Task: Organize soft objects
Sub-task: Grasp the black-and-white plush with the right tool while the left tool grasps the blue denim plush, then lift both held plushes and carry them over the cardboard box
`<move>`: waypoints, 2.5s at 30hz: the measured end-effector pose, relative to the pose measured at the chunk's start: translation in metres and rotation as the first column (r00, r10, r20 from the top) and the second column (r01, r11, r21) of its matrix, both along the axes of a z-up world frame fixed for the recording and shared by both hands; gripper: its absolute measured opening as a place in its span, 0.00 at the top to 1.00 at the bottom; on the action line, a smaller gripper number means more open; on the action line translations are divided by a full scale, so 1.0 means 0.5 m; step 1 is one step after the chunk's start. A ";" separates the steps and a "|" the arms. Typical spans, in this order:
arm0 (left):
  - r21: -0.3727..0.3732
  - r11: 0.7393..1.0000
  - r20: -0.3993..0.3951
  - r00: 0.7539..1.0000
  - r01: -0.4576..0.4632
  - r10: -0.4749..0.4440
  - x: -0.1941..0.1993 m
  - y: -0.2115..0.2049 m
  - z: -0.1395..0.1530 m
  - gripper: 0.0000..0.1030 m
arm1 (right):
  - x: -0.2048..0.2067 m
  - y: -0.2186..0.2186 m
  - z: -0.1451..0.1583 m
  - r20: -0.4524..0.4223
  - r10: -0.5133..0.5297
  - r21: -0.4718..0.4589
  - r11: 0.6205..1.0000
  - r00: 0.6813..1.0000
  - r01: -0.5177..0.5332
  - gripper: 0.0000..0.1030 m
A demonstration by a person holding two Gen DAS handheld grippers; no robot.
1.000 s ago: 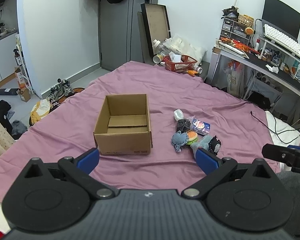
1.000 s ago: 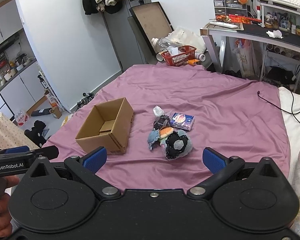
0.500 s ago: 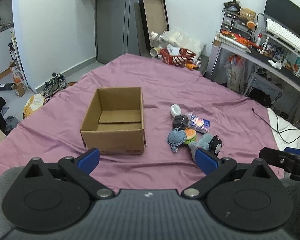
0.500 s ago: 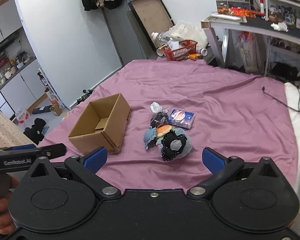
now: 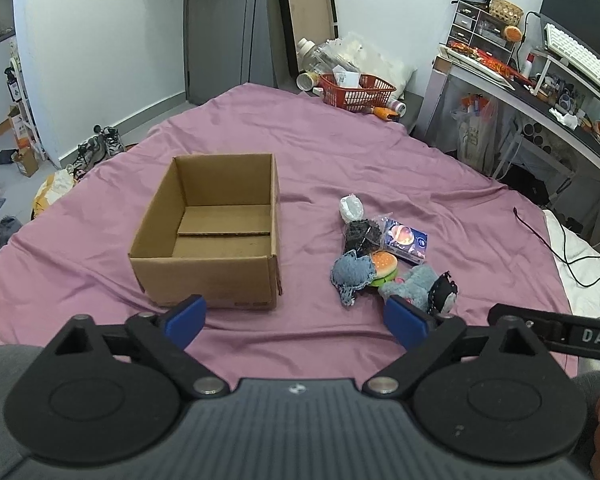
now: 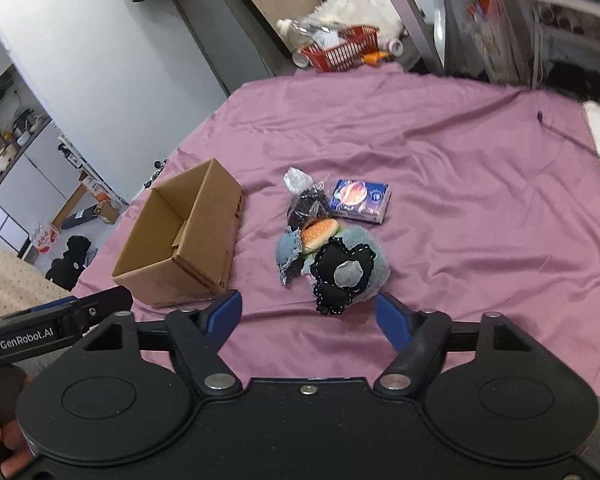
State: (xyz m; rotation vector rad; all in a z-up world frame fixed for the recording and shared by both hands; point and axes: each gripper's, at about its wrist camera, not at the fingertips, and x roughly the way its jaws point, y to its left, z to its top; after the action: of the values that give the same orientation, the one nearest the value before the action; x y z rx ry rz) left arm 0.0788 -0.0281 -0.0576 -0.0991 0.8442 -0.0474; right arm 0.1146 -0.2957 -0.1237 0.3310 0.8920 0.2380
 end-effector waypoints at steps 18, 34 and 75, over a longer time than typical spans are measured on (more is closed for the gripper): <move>-0.047 0.998 -0.072 0.997 0.029 -0.033 0.113 -0.030 -0.086 0.24 | 0.123 0.006 -0.101 -0.148 -0.053 0.050 0.997 0.988 0.061 0.53; -0.090 0.992 -0.116 0.988 0.094 -0.104 0.217 -0.095 -0.175 0.37 | 0.171 -0.012 -0.143 -0.155 -0.089 0.095 0.990 0.984 0.105 0.71; -0.116 0.991 -0.152 0.985 0.066 -0.084 0.257 -0.108 -0.176 0.80 | 0.162 -0.007 -0.086 0.060 -0.088 0.130 0.988 0.994 0.080 0.76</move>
State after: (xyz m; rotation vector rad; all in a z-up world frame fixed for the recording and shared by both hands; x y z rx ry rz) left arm 0.2073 -0.0821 -0.1454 -0.1770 1.0025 -0.1591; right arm 0.1958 -0.2994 -0.1667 0.4759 0.7978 0.2272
